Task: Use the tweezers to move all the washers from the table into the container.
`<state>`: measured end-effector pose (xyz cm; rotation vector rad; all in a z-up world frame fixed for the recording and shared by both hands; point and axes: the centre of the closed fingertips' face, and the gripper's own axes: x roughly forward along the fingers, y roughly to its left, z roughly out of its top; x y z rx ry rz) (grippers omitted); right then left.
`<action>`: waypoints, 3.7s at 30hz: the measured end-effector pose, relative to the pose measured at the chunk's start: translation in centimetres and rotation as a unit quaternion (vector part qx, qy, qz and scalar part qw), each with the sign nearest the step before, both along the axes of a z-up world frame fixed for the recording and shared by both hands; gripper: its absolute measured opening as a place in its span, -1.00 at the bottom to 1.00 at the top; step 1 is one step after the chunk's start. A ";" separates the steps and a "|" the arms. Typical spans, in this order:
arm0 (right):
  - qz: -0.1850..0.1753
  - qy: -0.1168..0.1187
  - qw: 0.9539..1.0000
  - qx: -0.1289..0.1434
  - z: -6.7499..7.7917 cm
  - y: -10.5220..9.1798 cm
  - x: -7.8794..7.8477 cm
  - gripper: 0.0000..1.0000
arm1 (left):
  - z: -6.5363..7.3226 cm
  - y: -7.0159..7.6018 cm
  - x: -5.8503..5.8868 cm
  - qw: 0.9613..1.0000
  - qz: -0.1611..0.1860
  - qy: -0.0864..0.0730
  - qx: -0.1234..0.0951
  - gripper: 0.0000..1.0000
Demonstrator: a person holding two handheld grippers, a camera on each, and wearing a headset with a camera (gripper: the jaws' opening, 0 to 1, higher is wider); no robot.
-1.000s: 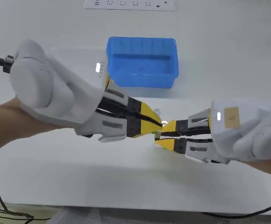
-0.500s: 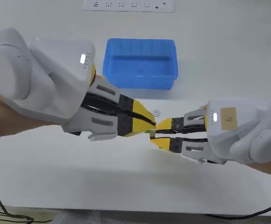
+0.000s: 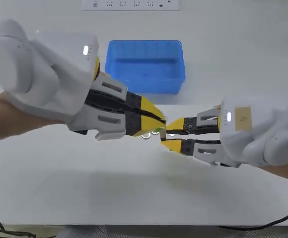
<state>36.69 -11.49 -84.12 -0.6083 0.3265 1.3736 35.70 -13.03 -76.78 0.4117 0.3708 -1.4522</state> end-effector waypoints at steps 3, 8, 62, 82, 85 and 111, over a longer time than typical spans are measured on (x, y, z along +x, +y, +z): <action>-0.013 0.011 1.000 0.001 -0.1 -0.6 0.5 -0.79 | -0.1 -0.4 0.5 1.000 0.002 0.005 -0.008 -0.90; -0.022 0.015 1.000 -0.007 -0.5 -1.1 1.0 -0.79 | -0.6 -0.8 1.3 1.000 0.007 0.011 -0.014 -0.90; -0.030 0.045 0.998 -0.010 -1.8 -1.3 1.9 -0.80 | -1.4 -1.2 2.1 1.000 0.011 0.026 -0.012 -0.90; -0.033 0.032 0.999 -0.006 0.3 -0.8 1.9 -0.82 | 0.5 -0.3 1.8 1.000 0.012 0.014 -0.001 -0.89; -0.034 0.020 0.999 0.000 1.4 -0.7 2.1 -0.82 | 1.5 0.0 1.9 1.000 0.013 0.000 0.001 -0.89; -0.032 -0.066 0.997 0.010 7.5 1.8 7.9 -0.82 | 6.4 2.6 7.1 0.996 0.008 -0.085 0.013 -0.90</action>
